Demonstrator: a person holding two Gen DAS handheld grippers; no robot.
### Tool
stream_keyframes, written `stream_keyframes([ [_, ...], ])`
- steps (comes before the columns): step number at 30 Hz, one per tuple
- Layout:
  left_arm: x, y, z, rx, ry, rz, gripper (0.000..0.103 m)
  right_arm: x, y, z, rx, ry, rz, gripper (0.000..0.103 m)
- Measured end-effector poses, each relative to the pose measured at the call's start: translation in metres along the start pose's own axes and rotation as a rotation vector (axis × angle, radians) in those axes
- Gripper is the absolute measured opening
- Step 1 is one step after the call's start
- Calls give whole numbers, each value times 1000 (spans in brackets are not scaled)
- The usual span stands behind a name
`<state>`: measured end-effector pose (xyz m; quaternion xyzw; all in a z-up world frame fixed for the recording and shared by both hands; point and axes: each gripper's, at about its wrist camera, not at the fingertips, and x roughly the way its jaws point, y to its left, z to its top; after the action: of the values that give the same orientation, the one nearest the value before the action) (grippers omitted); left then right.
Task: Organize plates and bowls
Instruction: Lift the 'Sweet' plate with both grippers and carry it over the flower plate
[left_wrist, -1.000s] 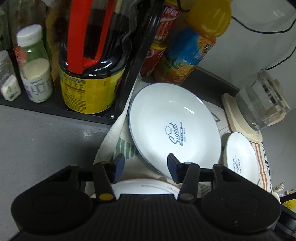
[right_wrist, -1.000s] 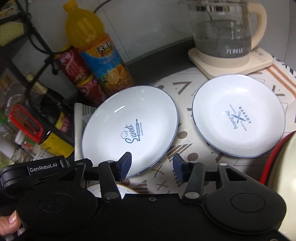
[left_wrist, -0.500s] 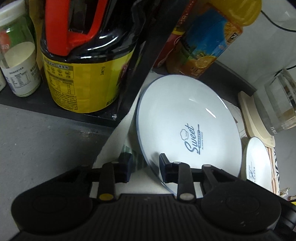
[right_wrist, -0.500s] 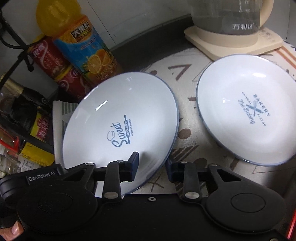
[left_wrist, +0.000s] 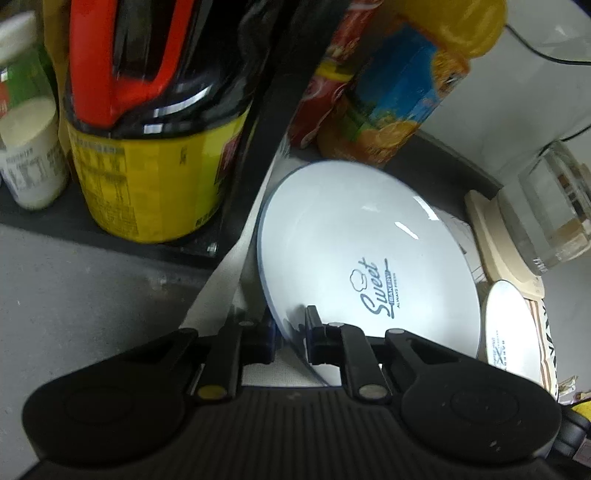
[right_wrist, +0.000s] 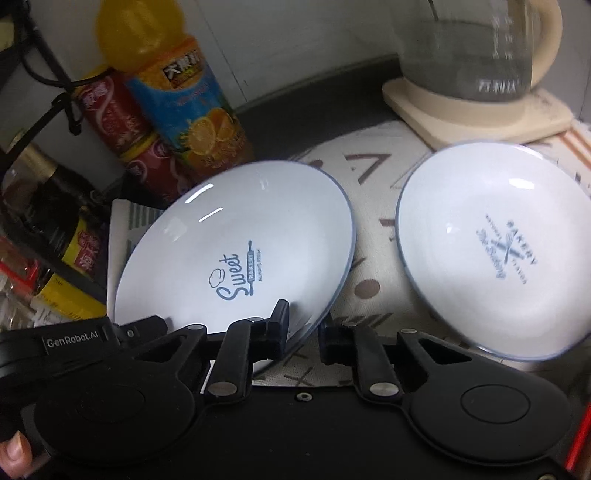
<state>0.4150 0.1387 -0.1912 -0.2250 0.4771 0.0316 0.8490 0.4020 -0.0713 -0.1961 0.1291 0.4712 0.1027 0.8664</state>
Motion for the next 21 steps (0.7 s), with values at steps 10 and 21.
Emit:
stream_keyframes([
  [10,-28,-11,-8,15,-32,-1,13,-37,3,-9,-25,-51,19,16],
  [21,-69,-15,-39,-33,-42,1,13,-76,7,-31,-92,-88,13,16],
])
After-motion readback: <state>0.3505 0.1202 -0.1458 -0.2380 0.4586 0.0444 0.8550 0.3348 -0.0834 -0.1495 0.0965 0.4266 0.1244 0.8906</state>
